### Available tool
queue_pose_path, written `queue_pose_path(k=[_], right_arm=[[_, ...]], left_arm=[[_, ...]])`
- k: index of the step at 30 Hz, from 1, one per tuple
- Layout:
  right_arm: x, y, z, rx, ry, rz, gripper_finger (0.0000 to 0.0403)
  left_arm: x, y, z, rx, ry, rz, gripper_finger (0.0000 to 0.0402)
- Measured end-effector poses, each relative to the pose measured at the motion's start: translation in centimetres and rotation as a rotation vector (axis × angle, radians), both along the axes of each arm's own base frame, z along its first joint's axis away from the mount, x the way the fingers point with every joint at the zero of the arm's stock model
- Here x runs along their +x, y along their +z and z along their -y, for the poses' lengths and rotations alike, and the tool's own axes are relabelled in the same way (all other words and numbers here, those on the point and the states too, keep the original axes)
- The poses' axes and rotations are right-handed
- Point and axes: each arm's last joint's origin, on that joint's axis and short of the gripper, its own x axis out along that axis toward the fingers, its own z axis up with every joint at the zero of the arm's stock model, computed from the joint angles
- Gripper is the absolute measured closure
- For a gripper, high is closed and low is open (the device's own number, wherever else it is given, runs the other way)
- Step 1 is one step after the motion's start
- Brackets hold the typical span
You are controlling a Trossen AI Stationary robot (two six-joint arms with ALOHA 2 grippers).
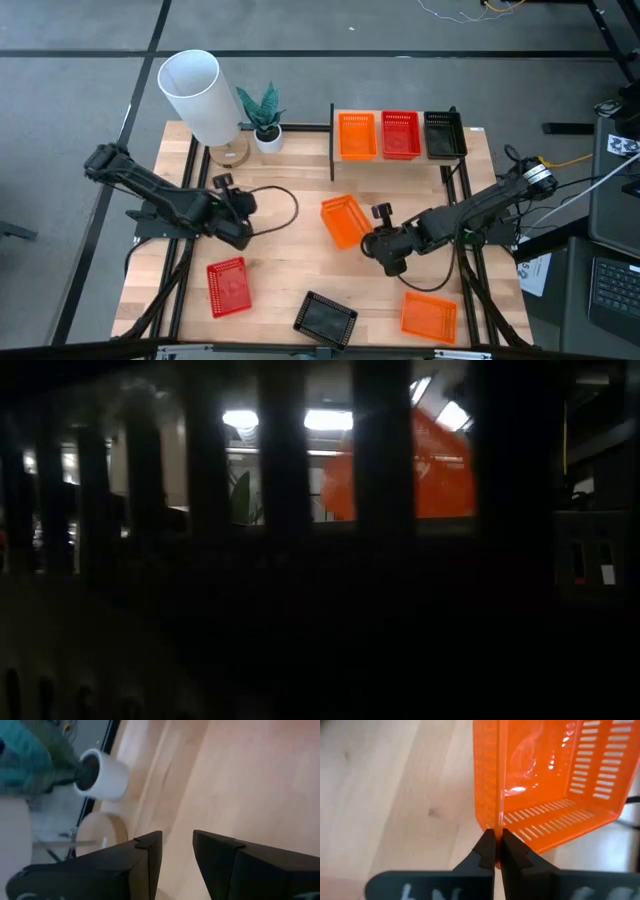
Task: Stack baskets on shelf by color
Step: Stack the left orange basket on top of the orange basket on the shelf
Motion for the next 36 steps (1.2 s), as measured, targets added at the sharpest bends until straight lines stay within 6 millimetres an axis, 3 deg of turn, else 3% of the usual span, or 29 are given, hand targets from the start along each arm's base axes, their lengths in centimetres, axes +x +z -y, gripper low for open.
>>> queue_pose_path(k=[4, 8, 11, 15, 20, 24, 29, 36], right_arm=[[0.8, 4.6, -0.2, -0.033, 0.005, 0.105, 0.0401], [1.1, 9.3, 0.8, -0.201, -0.088, 0.239, 0.0401], [1.3, 12.3, 2.9, -0.298, -0.193, 0.298, 0.0401], [1.8, 14.9, 7.0, -0.247, -0.324, 0.331, 0.0401], [1.5, 14.5, 13.0, -0.176, -0.478, 0.209, 0.0401], [0.2, 13.7, 16.4, -0.096, -0.619, 0.088, 0.0401], [0.0, 13.3, 18.2, 0.014, -0.645, 0.055, 0.0401], [2.2, 11.1, 18.9, -0.030, -0.543, -0.069, 0.0401]], left_arm=[[-2.0, -1.8, -0.7, -0.060, -0.035, 0.146, 0.0299], [-3.5, -4.3, -1.5, -0.060, -0.125, 0.253, 0.0299], [-4.0, -5.8, -2.2, -0.057, -0.181, 0.344, 0.0299], [-4.3, -6.7, -2.9, -0.055, -0.247, 0.454, 0.0299], [-4.6, -6.5, -3.6, -0.068, -0.277, 0.507, 0.0299], [-4.7, -6.3, -3.9, -0.075, -0.268, 0.521, 0.0299], [-4.7, -6.3, -4.1, -0.058, -0.283, 0.502, 0.0299], [-4.6, -6.4, -4.2, -0.094, -0.304, 0.498, 0.0299]])
